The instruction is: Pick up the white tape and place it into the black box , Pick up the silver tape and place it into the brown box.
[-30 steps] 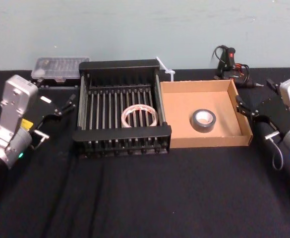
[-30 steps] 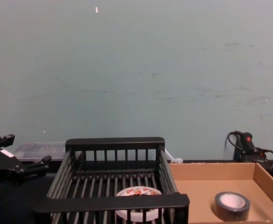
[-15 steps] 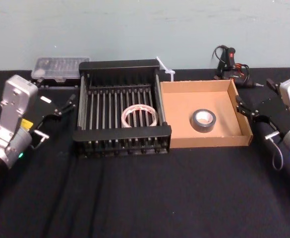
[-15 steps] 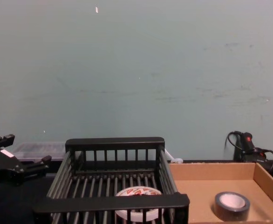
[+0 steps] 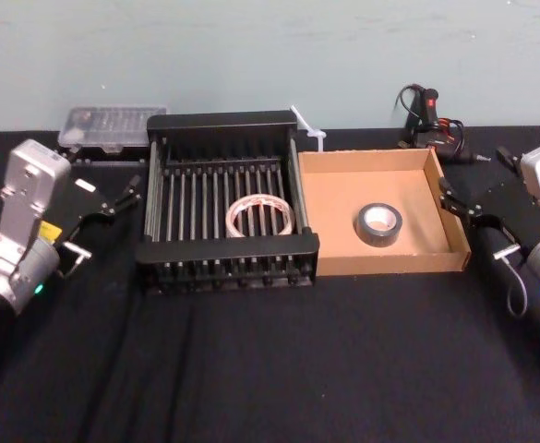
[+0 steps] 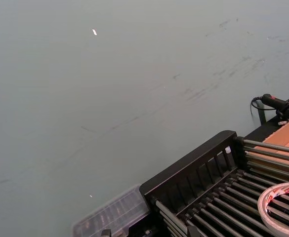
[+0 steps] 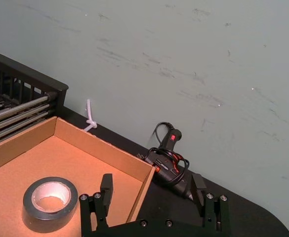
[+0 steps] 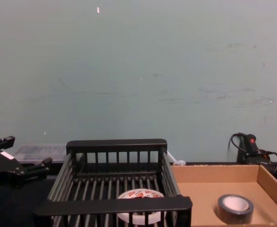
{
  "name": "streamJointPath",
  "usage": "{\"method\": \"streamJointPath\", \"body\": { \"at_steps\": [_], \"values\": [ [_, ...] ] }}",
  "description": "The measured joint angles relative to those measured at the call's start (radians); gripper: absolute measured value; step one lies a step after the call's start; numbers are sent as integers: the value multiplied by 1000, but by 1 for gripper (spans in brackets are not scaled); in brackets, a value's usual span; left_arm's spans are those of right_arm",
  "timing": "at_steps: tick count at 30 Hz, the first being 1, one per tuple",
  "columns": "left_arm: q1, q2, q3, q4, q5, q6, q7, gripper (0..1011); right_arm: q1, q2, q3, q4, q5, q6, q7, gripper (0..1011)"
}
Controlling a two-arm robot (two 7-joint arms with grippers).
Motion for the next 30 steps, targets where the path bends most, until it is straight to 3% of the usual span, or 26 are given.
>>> {"method": "streamJointPath", "body": {
  "at_steps": [30],
  "values": [
    [0, 0, 0, 0, 0, 0, 0, 1001, 0, 0, 0, 0, 0, 0, 0, 1002]
  ]
}}
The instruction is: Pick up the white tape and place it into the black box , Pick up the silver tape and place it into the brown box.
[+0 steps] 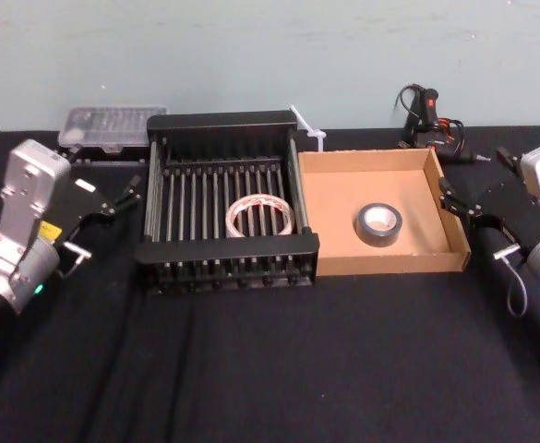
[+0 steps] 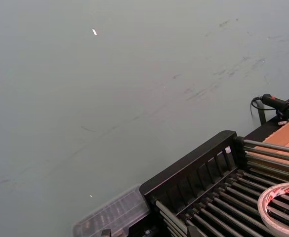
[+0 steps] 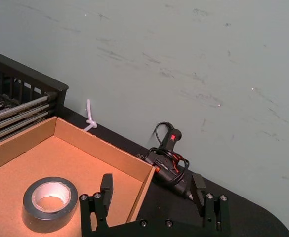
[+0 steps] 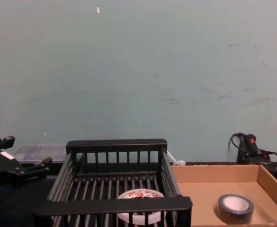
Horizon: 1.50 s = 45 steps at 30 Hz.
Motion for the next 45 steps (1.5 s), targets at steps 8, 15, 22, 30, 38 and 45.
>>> {"method": "streamJointPath", "body": {
  "at_steps": [8, 15, 22, 30, 38, 45],
  "values": [
    [0, 0, 0, 0, 0, 0, 0, 1001, 0, 0, 0, 0, 0, 0, 0, 1002],
    [0, 0, 0, 0, 0, 0, 0, 1001, 0, 0, 0, 0, 0, 0, 0, 1002],
    [0, 0, 0, 0, 0, 0, 0, 1001, 0, 0, 0, 0, 0, 0, 0, 1002],
    [0, 0, 0, 0, 0, 0, 0, 1001, 0, 0, 0, 0, 0, 0, 0, 1002],
    [0, 0, 0, 0, 0, 0, 0, 1001, 0, 0, 0, 0, 0, 0, 0, 1002],
    [0, 0, 0, 0, 0, 0, 0, 1001, 0, 0, 0, 0, 0, 0, 0, 1002]
  ]
}}
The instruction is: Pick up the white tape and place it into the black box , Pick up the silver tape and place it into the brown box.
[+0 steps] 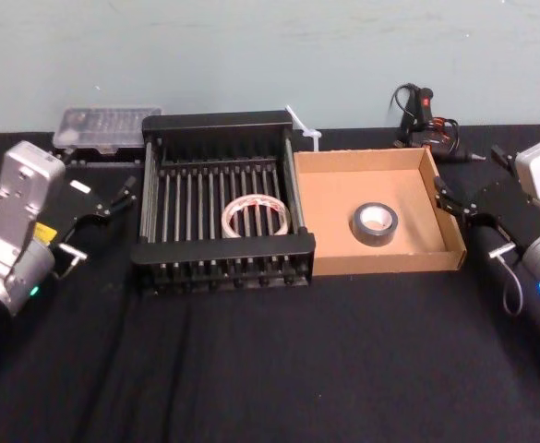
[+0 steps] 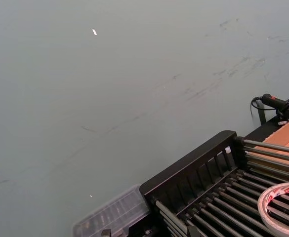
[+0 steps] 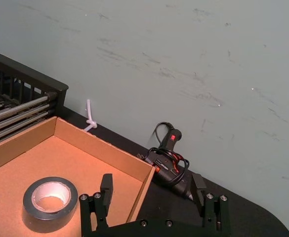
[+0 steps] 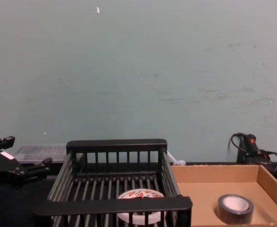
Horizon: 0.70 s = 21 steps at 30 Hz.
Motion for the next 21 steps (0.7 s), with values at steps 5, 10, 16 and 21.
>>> {"method": "streamJointPath", "body": {
  "at_steps": [5, 10, 16, 21],
  "values": [
    [0, 0, 0, 0, 0, 0, 0, 1002, 0, 0, 0, 0, 0, 0, 0, 1002],
    [0, 0, 0, 0, 0, 0, 0, 1001, 0, 0, 0, 0, 0, 0, 0, 1002],
    [0, 0, 0, 0, 0, 0, 0, 1002, 0, 0, 0, 0, 0, 0, 0, 1002],
    [0, 0, 0, 0, 0, 0, 0, 1001, 0, 0, 0, 0, 0, 0, 0, 1002]
  ]
}}
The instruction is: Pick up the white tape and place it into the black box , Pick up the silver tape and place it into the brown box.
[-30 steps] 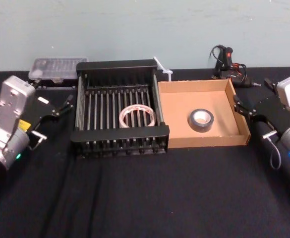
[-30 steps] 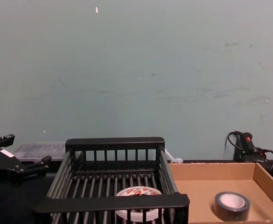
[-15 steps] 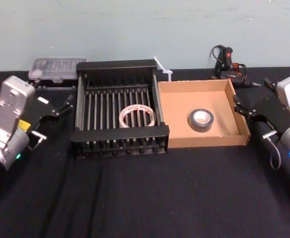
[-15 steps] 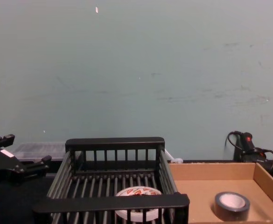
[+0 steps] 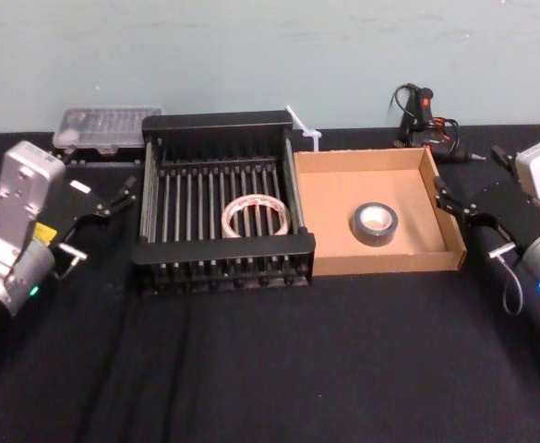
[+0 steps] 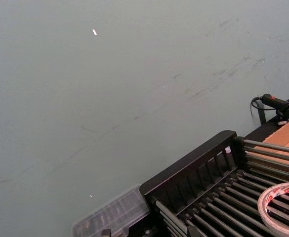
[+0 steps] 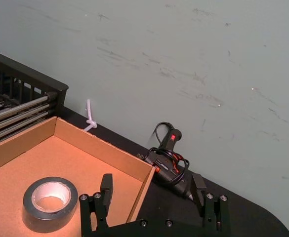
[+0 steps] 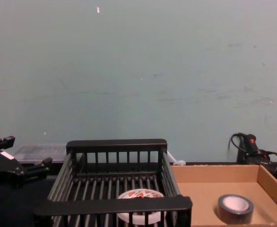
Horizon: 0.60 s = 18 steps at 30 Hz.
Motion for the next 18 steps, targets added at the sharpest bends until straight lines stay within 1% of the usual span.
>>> {"method": "streamJointPath", "body": {
  "at_steps": [18],
  "values": [
    [0, 0, 0, 0, 0, 0, 0, 1001, 0, 0, 0, 0, 0, 0, 0, 1002]
  ]
}}
